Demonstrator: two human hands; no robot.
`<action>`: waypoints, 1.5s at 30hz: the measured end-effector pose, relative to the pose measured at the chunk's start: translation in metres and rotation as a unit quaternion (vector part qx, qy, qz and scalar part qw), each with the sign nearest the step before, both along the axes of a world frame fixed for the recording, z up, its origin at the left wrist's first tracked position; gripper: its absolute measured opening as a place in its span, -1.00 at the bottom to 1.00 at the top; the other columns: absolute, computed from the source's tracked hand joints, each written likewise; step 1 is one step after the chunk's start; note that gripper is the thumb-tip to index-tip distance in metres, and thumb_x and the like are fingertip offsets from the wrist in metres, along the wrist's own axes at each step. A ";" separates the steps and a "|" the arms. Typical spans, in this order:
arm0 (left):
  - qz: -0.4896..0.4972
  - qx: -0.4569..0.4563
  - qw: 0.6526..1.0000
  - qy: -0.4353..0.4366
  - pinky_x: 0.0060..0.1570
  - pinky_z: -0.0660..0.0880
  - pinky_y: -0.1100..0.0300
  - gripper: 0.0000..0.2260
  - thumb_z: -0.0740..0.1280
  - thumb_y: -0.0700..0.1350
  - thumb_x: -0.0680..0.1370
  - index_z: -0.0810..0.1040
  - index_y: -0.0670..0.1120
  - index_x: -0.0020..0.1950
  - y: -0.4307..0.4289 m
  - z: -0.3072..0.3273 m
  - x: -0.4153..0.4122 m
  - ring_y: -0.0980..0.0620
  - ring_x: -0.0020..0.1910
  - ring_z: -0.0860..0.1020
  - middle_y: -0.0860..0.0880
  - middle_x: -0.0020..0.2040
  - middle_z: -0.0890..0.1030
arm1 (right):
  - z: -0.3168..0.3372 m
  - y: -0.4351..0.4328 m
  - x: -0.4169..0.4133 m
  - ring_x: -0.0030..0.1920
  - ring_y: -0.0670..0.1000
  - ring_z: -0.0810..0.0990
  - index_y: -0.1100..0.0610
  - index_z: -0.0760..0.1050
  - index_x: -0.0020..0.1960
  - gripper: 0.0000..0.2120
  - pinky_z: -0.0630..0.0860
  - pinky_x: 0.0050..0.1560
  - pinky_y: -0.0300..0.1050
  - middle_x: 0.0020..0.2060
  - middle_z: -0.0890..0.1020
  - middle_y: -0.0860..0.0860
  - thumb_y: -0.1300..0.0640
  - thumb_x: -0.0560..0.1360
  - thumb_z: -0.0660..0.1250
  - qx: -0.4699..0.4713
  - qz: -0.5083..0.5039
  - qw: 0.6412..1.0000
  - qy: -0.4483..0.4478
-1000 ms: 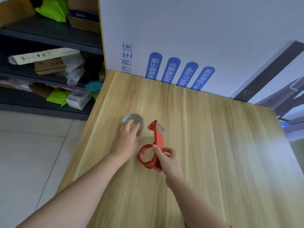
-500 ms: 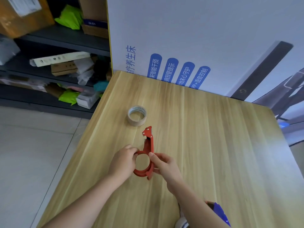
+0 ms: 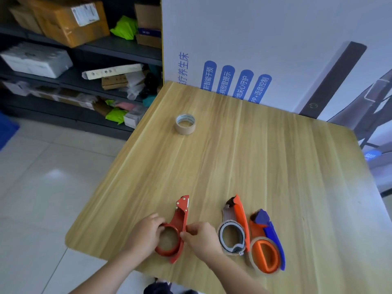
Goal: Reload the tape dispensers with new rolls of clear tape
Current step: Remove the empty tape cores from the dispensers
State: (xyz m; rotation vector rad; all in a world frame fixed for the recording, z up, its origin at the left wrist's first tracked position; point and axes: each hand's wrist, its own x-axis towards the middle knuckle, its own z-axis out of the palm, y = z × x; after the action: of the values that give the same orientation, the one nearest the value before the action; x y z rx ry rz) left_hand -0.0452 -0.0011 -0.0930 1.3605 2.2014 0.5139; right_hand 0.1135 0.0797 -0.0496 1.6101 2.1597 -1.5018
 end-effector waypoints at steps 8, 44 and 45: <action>-0.012 -0.025 0.999 0.029 -0.19 0.48 0.12 -0.89 0.29 -0.12 0.55 0.59 0.01 0.00 0.000 0.011 0.003 0.04 -0.10 0.56 0.09 -0.08 0.53 | 0.003 -0.007 0.002 -0.36 0.02 0.34 0.26 0.53 -0.27 -0.67 0.22 -0.39 -0.13 -0.45 0.39 0.02 0.00 0.49 0.35 0.036 0.021 0.998 -0.038; 0.031 0.194 0.978 -0.072 0.09 0.38 0.35 -0.78 0.30 -0.09 0.55 0.60 -0.06 0.16 0.182 0.106 0.117 0.07 0.07 0.53 0.04 0.05 0.61 | 0.072 0.159 0.093 -0.33 0.02 0.58 0.25 0.55 -0.07 -0.52 0.51 -0.29 -0.11 -0.33 0.59 0.07 -0.18 0.35 0.47 -0.143 -0.298 0.913 0.240; -0.008 0.245 0.969 -0.041 0.09 0.32 0.41 -0.79 0.27 -0.07 0.55 0.61 -0.07 0.12 0.182 0.112 0.116 0.11 0.06 0.50 0.06 0.02 0.59 | 0.078 0.164 0.090 -0.32 0.02 0.58 0.24 0.54 -0.08 -0.57 0.52 -0.26 -0.10 -0.32 0.58 0.06 -0.14 0.40 0.46 -0.139 -0.301 0.909 0.253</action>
State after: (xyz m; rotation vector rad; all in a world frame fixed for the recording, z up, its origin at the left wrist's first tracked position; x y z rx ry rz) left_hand 0.0710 0.1806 0.0190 1.5575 2.0713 1.1442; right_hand 0.2034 0.2432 0.0280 2.0601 1.5449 -2.5104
